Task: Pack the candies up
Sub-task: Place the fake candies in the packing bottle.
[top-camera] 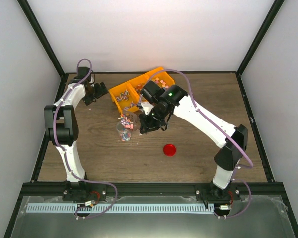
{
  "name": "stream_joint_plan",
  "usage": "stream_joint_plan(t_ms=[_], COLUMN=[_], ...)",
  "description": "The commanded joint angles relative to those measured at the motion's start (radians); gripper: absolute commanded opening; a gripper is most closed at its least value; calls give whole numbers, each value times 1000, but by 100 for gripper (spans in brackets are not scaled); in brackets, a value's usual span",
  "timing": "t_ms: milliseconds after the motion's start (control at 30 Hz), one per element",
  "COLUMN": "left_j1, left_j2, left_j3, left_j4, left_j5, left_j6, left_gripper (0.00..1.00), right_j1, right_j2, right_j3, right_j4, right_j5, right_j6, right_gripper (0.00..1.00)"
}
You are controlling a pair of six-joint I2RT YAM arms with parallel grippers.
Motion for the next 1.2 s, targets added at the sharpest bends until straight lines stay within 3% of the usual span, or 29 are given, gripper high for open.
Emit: stream_joint_plan(t_ms=[0, 533, 1167], left_j1=[6, 6, 6], left_j2=[7, 8, 10], left_j3=[-9, -13, -14], left_j4=[16, 20, 23], left_j5=[12, 22, 30], left_j6=[3, 0, -2], left_gripper=[100, 100, 100], right_j1=[6, 12, 15], right_j2=[-4, -48, -42], right_j3=[13, -57, -14], right_j4=[-2, -1, -3], right_j5=[24, 10, 37], right_j6=[-8, -2, 24], right_gripper=[1, 1, 1])
